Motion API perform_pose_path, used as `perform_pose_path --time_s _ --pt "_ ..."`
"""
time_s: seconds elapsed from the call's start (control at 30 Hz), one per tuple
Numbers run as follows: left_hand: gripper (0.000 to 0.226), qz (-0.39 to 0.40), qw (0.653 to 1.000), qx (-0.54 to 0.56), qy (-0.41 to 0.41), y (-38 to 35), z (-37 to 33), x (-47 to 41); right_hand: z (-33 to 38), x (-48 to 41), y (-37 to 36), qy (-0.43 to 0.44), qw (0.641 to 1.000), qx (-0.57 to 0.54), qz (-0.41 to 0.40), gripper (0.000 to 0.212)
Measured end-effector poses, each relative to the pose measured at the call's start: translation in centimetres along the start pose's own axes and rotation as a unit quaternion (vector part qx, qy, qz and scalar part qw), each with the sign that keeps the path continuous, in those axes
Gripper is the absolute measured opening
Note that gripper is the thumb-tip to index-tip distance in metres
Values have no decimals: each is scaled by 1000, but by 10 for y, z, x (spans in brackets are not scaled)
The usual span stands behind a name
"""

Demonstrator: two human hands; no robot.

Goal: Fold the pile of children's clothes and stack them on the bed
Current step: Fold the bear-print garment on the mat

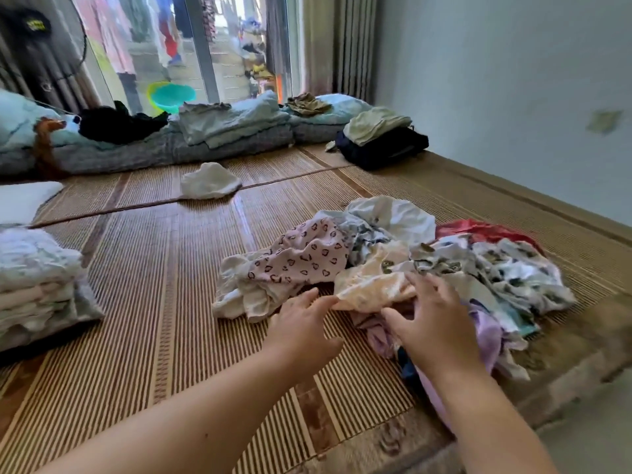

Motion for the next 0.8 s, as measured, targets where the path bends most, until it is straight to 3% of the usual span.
perform_pose_path --time_s 0.1,0.23,0.33,0.47,0.63,0.8 --pt "90 -14 997 -39 69 7 35 -38 -63 -25 4 -121 993 1 -11 90" --pt "109 -24 978 -34 204 20 102 -61 -110 -34 -33 -192 976 -60 83 117" --pt "113 -32 973 15 227 26 135 -75 -91 -30 -60 -157 975 -49 150 109" --pt "112 -25 978 106 177 19 148 -92 -26 -20 -80 -99 962 -130 220 96" --pt "86 22 980 156 119 19 128 -77 66 14 -121 -8 945 -92 313 103" --pt "74 39 974 207 86 30 120 -55 135 45 -148 61 893 -173 412 94"
Point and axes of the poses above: each hand's wrist, its own x-axis away from the middle knuckle, its own y-axis out of the back of the hand, z = x × y, the point moved 10 cm from there along -x, towards the middle knuckle, and after that the axes turned 3 degrees about x, right-handed, at the moved point
